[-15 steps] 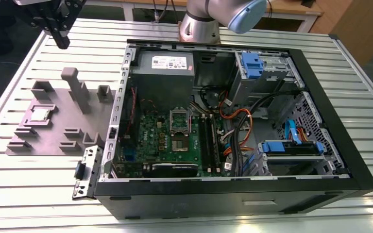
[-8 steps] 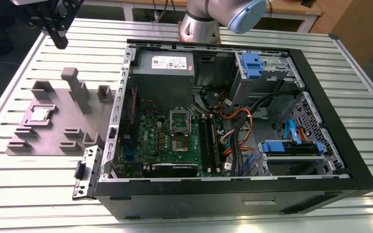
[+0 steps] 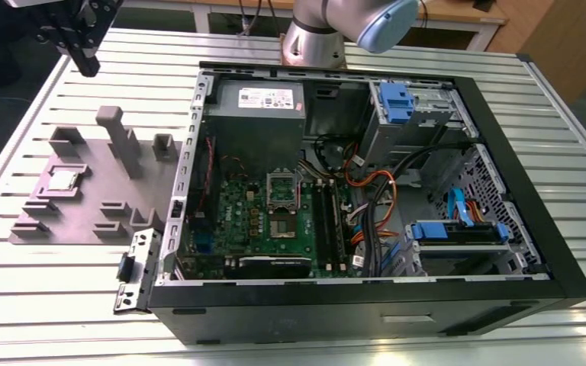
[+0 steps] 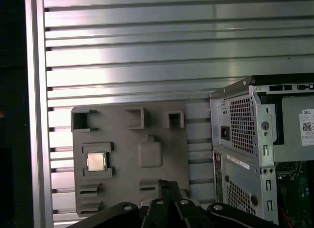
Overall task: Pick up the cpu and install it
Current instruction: 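Reach for the cpu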
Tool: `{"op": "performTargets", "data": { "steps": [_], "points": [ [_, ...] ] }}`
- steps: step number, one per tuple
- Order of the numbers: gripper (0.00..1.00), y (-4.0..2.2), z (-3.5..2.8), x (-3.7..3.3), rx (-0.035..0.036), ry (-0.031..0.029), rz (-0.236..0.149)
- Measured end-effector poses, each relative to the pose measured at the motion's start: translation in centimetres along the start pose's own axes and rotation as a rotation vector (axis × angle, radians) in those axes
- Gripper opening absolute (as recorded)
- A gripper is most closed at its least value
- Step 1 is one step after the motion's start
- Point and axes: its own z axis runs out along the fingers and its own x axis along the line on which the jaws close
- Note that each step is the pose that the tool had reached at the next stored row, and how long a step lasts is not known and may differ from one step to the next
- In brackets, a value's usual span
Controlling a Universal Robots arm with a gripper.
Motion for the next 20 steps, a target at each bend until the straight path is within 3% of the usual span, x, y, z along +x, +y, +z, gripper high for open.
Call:
{"op": "performTargets", "data": {
  "steps": [20],
  "points": [
    [0.11, -0.07, -0.01, 0.99, 0.0000, -0.0001, 0.000]
  ]
}}
